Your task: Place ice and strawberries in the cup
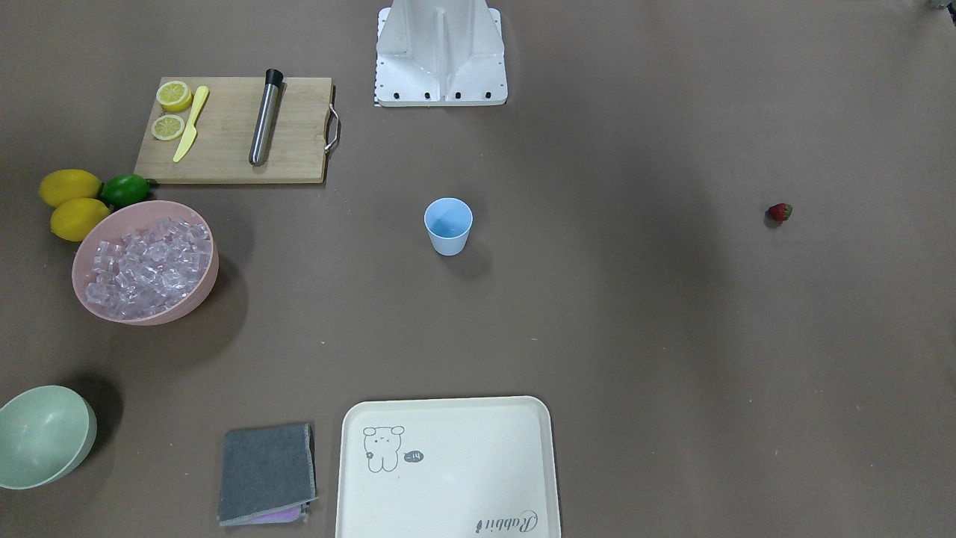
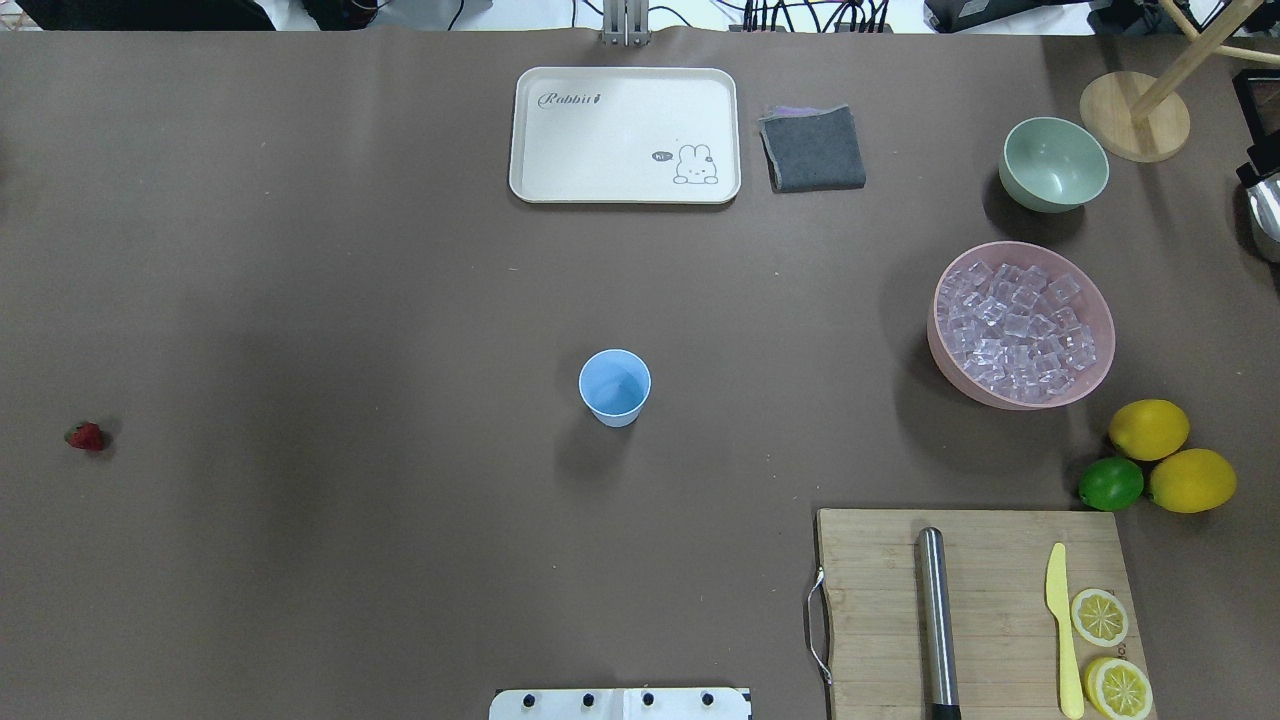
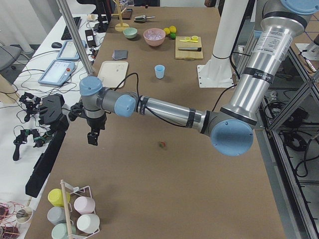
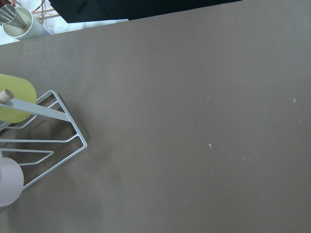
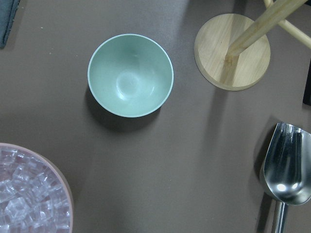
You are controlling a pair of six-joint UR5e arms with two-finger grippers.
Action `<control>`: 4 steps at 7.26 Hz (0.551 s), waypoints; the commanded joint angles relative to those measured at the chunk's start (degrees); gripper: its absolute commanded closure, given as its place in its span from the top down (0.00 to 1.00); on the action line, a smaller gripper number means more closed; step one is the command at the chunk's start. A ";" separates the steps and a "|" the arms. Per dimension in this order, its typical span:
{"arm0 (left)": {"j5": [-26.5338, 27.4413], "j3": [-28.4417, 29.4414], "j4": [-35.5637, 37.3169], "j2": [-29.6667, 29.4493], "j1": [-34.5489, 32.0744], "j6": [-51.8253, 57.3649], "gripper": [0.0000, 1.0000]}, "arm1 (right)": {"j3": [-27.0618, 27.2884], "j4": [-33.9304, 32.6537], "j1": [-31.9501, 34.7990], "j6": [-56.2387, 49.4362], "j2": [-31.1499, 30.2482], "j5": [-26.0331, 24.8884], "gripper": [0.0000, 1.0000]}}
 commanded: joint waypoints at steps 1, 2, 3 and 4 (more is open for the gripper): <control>0.24 -0.12 -0.37 0.71 0.06 0.16 0.98 | 0.06 0.00 0.00 -0.09 0.21 -0.16 1.00; 0.15 -0.21 -0.28 0.44 0.15 0.25 0.98 | 0.93 0.00 0.00 0.08 0.39 -0.25 1.00; 0.24 -0.30 -0.37 0.61 0.15 0.51 0.98 | 1.29 -0.09 0.00 0.08 -0.22 -0.16 1.00; 0.24 -0.56 -0.28 0.44 0.15 0.52 0.98 | 1.64 -0.09 0.00 0.08 -0.32 0.10 1.00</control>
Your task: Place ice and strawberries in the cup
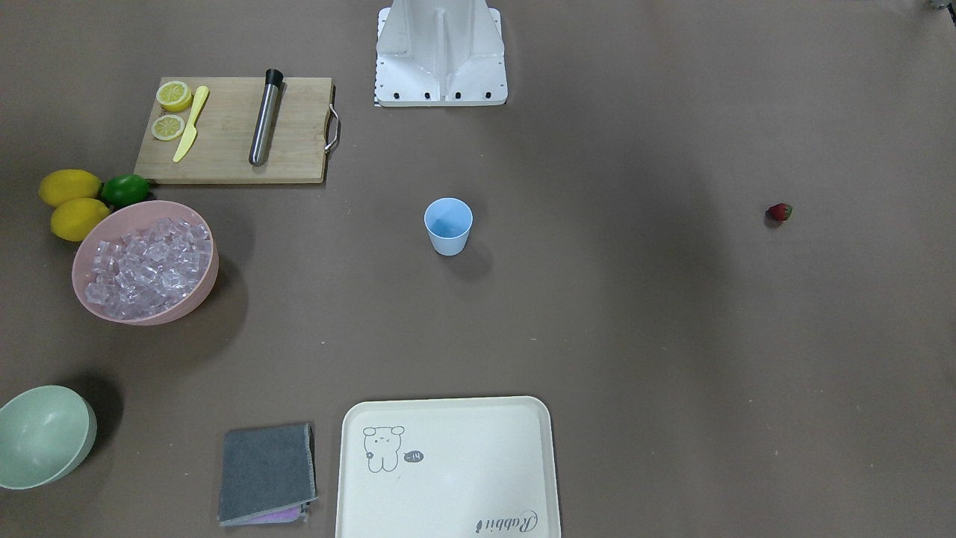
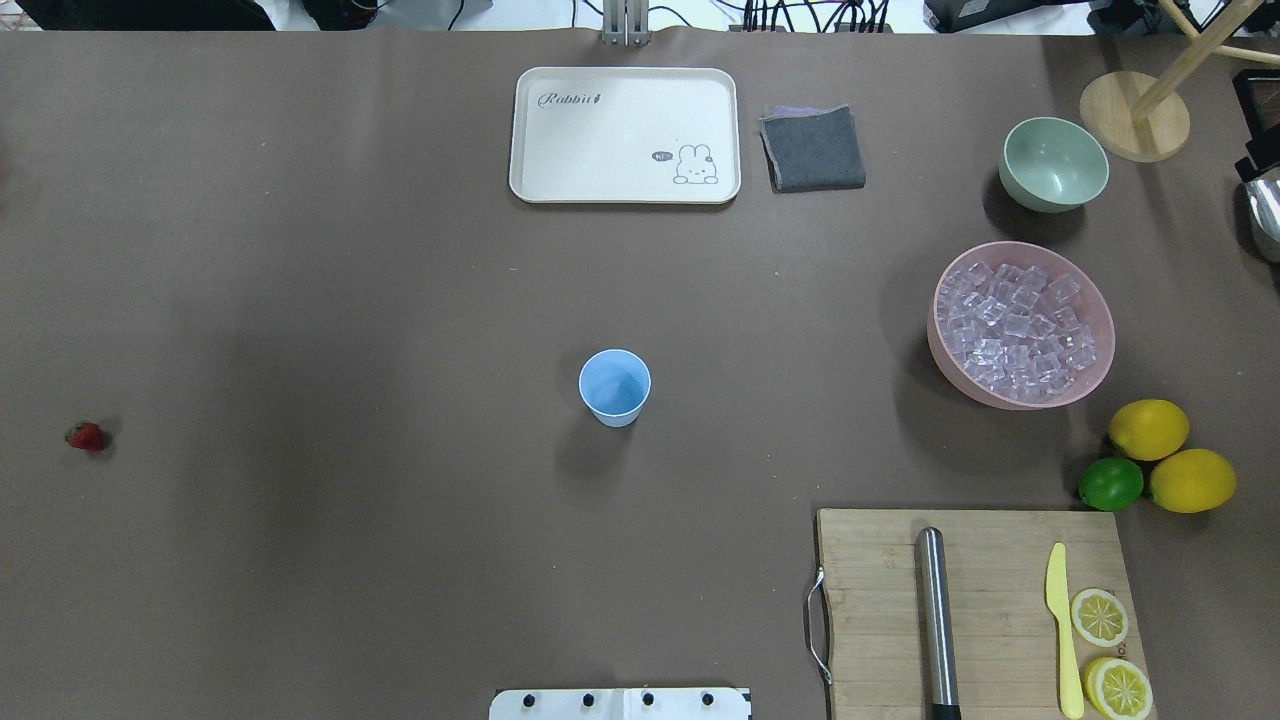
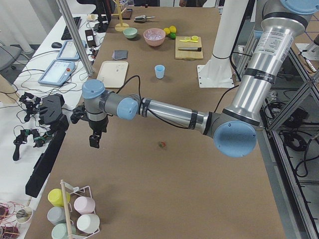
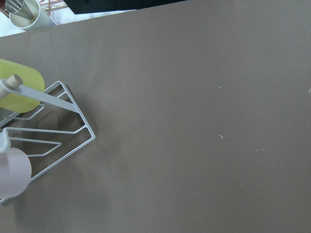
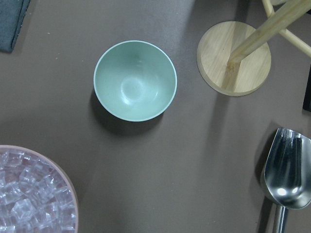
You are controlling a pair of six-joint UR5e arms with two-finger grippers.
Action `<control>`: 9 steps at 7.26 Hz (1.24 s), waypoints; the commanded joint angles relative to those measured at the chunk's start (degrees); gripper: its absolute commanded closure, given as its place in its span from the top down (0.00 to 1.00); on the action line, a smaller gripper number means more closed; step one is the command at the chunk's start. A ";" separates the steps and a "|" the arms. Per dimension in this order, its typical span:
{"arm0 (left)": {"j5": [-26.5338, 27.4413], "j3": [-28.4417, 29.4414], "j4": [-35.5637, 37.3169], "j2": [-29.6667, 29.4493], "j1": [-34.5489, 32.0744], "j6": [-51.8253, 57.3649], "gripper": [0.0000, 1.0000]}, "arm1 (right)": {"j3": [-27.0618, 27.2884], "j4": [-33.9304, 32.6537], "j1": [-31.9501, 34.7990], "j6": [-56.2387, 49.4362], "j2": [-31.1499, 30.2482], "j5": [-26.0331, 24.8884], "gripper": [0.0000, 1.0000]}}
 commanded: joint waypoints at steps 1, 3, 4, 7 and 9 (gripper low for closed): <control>-0.06 -0.42 0.05 0.17 0.02 0.19 0.98 | 0.49 -0.03 0.00 0.10 0.02 0.31 1.00; -0.06 -0.77 -0.04 0.17 0.11 0.10 0.98 | 1.28 -0.03 0.00 4.02 0.19 3.70 1.00; -0.06 -0.86 -0.04 -0.01 0.11 0.10 0.98 | 1.81 0.75 -1.04 7.54 0.63 6.52 1.00; -0.06 -0.77 -0.13 -0.53 0.19 0.19 0.98 | 1.11 14.24 -8.58 26.40 -0.33 6.63 1.00; 0.02 -0.77 -0.04 -0.88 0.19 0.19 0.98 | -0.11 20.59 -13.69 37.15 -0.33 5.67 1.00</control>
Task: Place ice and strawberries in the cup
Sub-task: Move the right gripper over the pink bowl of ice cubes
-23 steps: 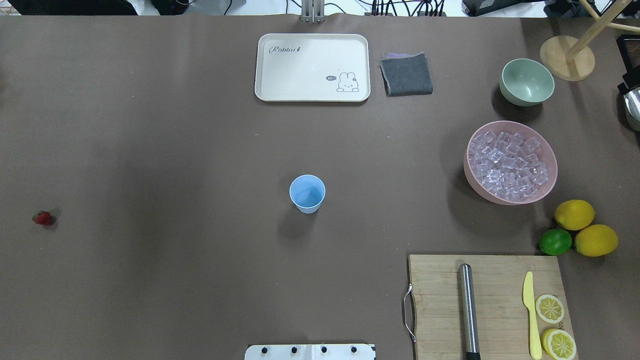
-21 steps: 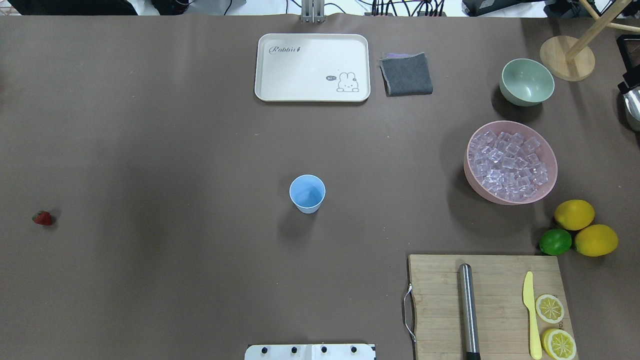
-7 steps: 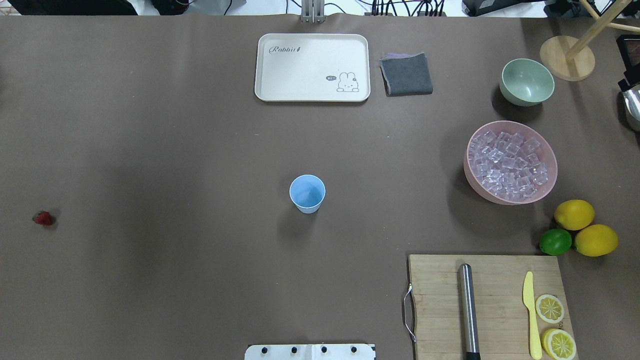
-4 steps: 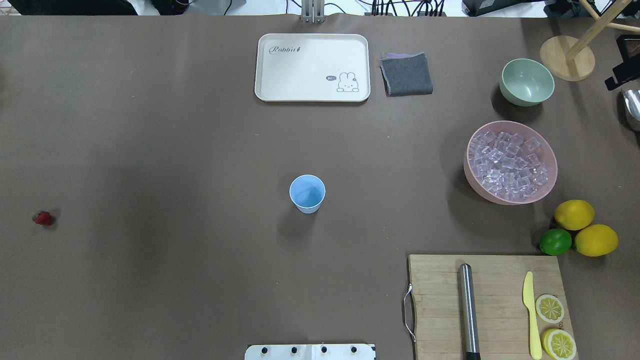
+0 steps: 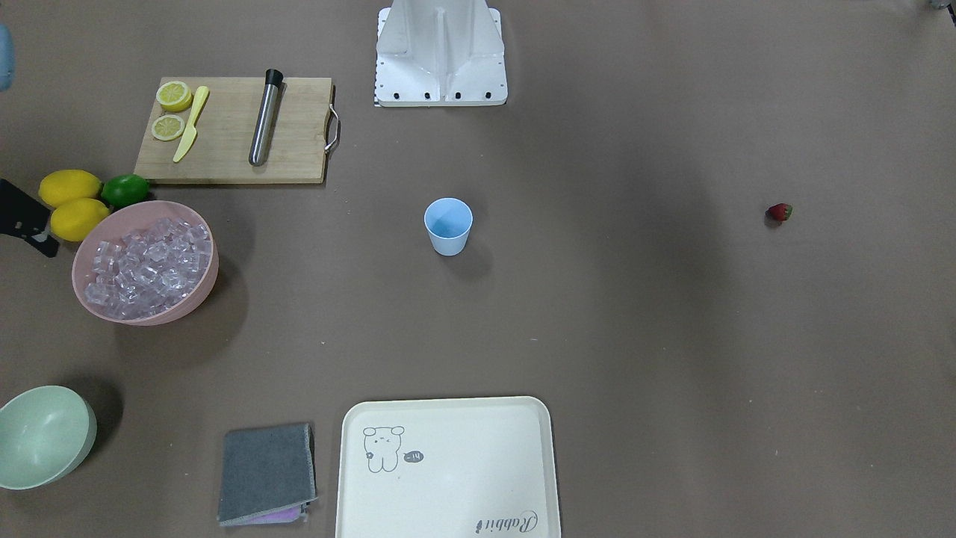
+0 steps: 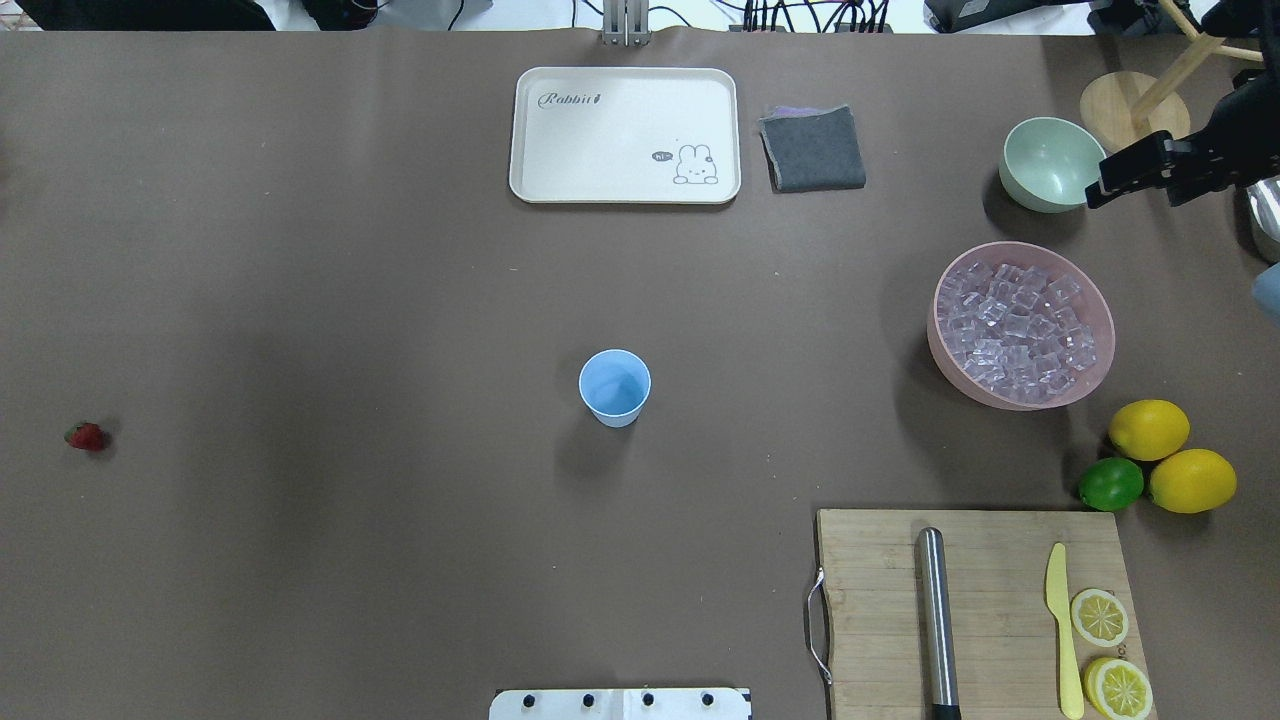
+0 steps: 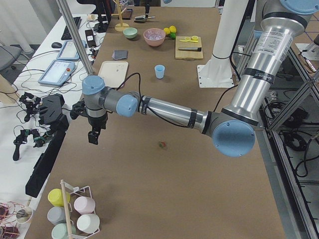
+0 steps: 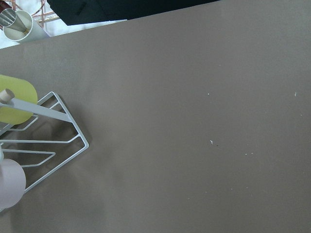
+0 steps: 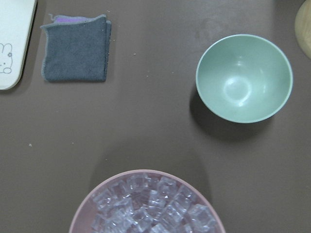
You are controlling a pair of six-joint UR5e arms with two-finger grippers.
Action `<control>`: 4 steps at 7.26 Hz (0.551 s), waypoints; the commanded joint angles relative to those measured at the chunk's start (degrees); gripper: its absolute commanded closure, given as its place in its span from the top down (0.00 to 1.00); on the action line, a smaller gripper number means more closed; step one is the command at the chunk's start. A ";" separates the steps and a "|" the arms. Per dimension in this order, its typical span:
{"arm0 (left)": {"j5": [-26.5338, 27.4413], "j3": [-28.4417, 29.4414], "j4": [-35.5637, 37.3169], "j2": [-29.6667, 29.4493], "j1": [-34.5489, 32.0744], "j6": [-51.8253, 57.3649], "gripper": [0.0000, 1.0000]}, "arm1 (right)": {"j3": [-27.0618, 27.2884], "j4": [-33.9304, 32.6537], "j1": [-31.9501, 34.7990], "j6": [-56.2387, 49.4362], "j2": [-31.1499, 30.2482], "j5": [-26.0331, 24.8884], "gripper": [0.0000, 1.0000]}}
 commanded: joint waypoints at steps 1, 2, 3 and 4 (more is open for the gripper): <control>0.03 0.02 0.03 -0.31 0.00 -0.09 0.98 | -1.48 6.18 -4.97 9.67 0.03 -2.16 1.00; 0.03 0.11 0.03 -0.66 0.00 -0.09 0.98 | -2.01 6.37 -7.77 11.70 0.11 -5.49 1.00; 0.12 0.19 0.03 -1.10 0.00 -0.09 0.98 | -2.11 6.38 -10.76 13.63 0.46 -7.87 1.00; 1.08 0.19 -0.06 -1.28 0.00 -0.09 0.98 | -2.02 6.38 -12.96 16.00 0.29 -9.28 1.00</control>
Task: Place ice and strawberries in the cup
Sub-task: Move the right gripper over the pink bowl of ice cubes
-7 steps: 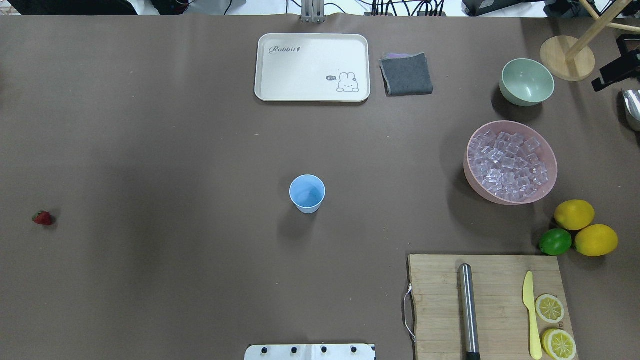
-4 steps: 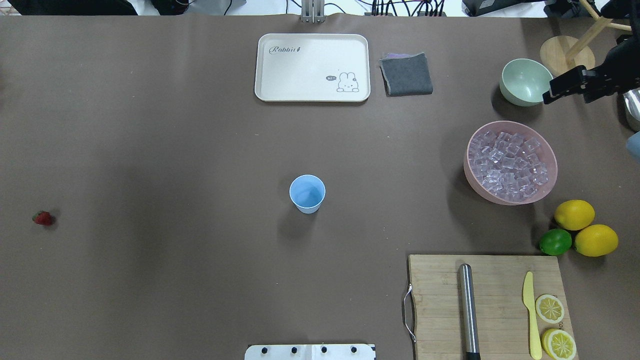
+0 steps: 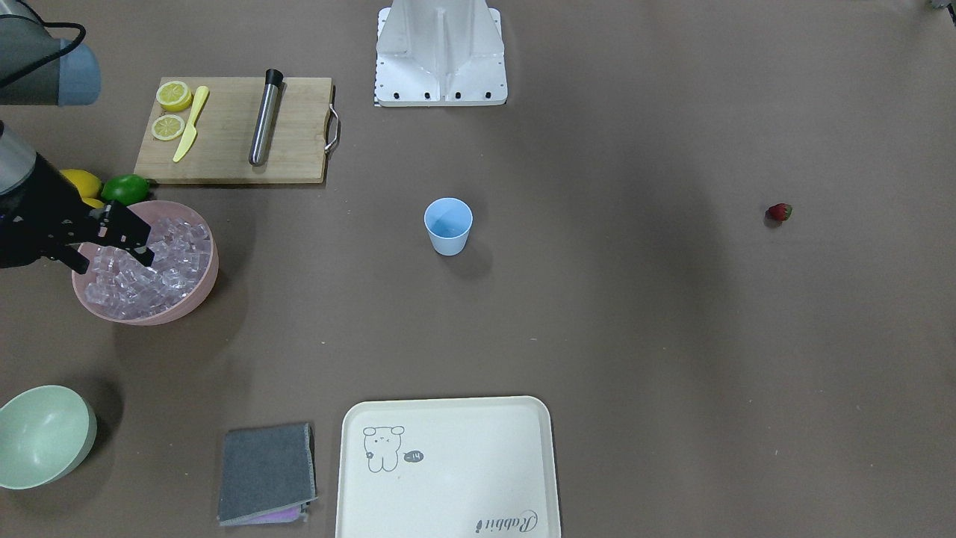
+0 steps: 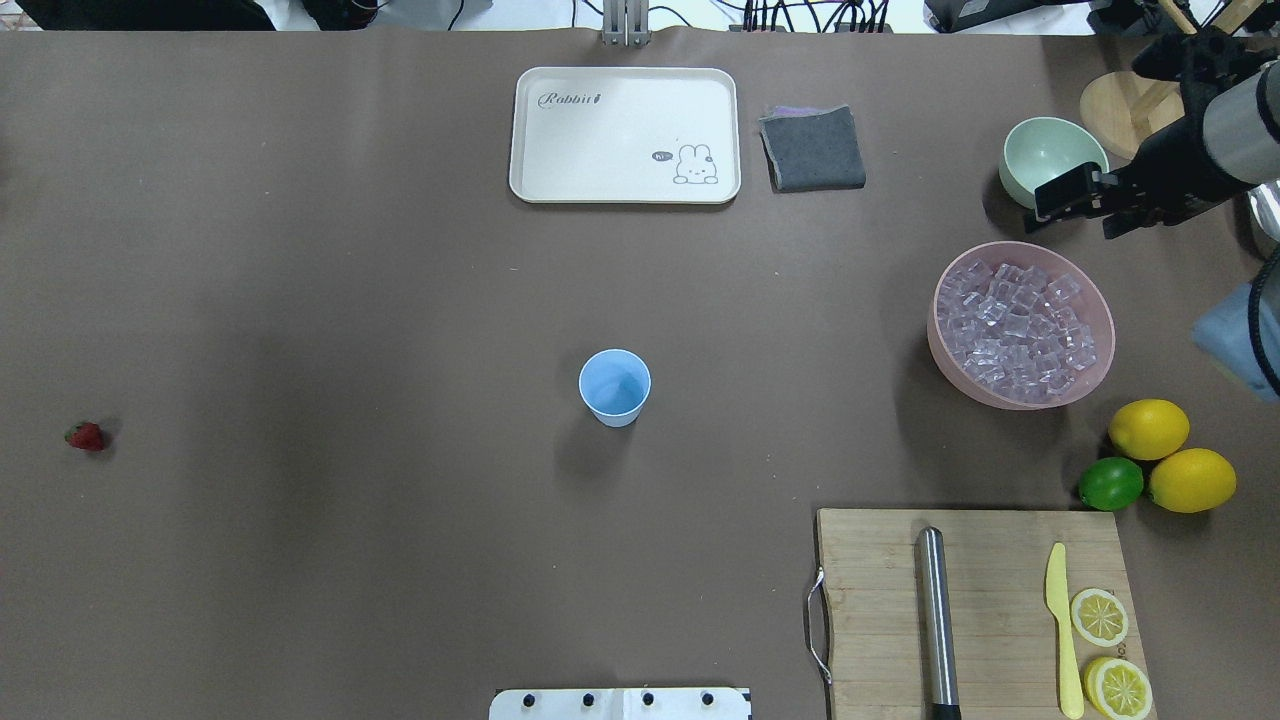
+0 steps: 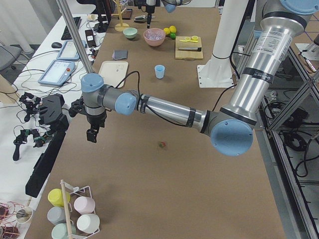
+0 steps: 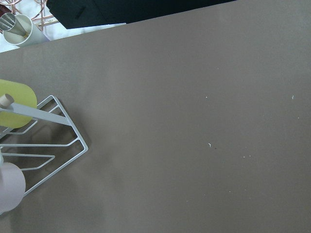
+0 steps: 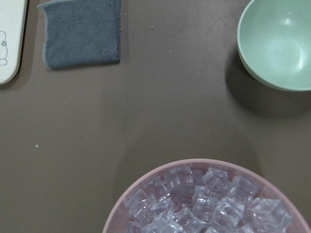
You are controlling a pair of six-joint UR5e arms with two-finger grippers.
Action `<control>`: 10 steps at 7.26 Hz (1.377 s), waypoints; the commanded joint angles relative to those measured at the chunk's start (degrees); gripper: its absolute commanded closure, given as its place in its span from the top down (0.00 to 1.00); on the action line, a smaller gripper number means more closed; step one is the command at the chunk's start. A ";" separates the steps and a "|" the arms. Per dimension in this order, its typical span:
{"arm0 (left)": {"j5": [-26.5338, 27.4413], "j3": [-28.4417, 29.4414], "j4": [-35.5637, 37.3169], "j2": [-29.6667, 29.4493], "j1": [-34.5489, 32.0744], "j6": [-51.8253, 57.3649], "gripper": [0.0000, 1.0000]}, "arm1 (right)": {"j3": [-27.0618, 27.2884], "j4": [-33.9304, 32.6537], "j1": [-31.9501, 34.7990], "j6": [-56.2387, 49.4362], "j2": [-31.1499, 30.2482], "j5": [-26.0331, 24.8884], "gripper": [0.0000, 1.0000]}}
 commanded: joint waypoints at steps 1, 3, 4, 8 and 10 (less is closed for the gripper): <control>0.84 -0.04 -0.07 -0.31 0.00 0.00 0.98 | -0.24 0.15 -5.89 4.19 0.18 -5.45 1.00; 0.93 -0.04 -0.07 -0.31 0.00 0.00 0.98 | -1.64 0.24 -7.33 4.55 0.53 -7.59 1.00; 0.93 -0.04 -0.07 -0.31 0.00 0.00 0.98 | -1.21 0.15 -7.24 4.55 0.35 -7.59 0.93; 0.93 0.04 -0.16 -0.23 0.00 0.00 0.98 | -2.51 0.15 -6.27 3.94 0.00 -8.55 0.86; 0.93 0.22 -0.16 -0.40 0.09 0.00 0.98 | -3.75 0.15 -6.36 4.11 0.26 -9.43 0.86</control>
